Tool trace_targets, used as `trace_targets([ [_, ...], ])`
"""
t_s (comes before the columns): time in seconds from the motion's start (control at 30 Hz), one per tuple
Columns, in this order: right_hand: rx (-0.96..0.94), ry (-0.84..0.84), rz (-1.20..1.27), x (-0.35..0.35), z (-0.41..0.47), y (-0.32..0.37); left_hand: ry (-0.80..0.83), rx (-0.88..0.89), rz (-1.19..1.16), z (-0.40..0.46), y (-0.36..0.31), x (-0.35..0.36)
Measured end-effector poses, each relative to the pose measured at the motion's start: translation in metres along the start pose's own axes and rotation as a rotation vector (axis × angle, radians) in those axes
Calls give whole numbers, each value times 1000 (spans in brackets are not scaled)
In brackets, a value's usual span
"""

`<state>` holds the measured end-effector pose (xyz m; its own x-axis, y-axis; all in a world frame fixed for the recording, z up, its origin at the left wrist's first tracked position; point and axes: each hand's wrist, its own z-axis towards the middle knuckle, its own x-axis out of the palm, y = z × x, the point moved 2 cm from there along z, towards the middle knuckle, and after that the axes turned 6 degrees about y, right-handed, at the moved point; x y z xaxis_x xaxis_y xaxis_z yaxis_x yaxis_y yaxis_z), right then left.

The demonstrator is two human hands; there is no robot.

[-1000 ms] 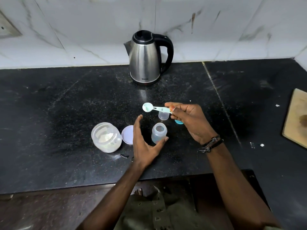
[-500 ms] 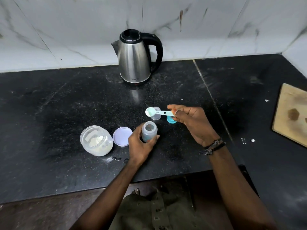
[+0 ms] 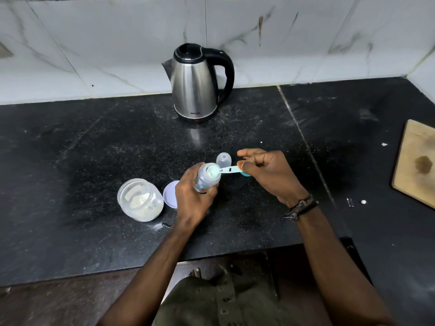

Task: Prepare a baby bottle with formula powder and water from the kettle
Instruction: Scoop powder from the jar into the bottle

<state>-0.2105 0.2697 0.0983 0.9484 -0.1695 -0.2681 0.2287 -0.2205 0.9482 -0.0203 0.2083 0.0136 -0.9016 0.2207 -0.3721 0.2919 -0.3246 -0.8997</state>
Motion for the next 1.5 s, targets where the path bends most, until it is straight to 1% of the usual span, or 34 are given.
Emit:
trace_targets([
  [0.1, -84, -13, -168, 2, -4, 12, -1, 17, 41, 0, -1, 0],
  [0.23, -379, -121, -585, 10, -10, 35, -11, -2, 40, 0, 2, 0],
  [0.3, -514, -115, -743, 19, -12, 42, 1, -1, 30, 0, 2, 1],
  [0.37, -602, -63, -841, 32, -14, 46, 18, 9, 22, 1, 0, 3],
  [0.4, -615, -30, -849, 37, -15, 46, 23, 12, 18, 1, -2, 3],
  [0.5, -558, 38, -757, 43, -16, 46, 25, 13, 13, 1, -2, 3],
  [0.63, -588, -26, -854, 38, -15, 46, 18, -6, 14, 0, 1, 1],
  [0.77, -503, 45, -696, 40, -13, 47, 25, -1, 16, -1, 1, 0],
  [0.87, -508, 6, -758, 35, -11, 46, 19, -1, 27, -1, 2, 0],
  [0.93, -521, 15, -785, 35, -12, 45, 20, 4, 37, -1, 3, 0],
  [1.03, -485, 65, -658, 38, -14, 44, 39, 14, 50, -2, 2, 0],
  [1.2, -492, 12, -692, 34, -11, 40, 39, 16, 35, -3, 2, 1],
  [1.33, -451, 47, -519, 29, -14, 39, 57, -5, -1, -4, 5, 2],
  [1.43, -452, -11, -470, 17, -12, 34, 64, -28, -50, -5, 6, 5],
  [1.5, -408, -65, -391, 10, -11, 28, 72, -66, -85, -7, 7, 9],
])
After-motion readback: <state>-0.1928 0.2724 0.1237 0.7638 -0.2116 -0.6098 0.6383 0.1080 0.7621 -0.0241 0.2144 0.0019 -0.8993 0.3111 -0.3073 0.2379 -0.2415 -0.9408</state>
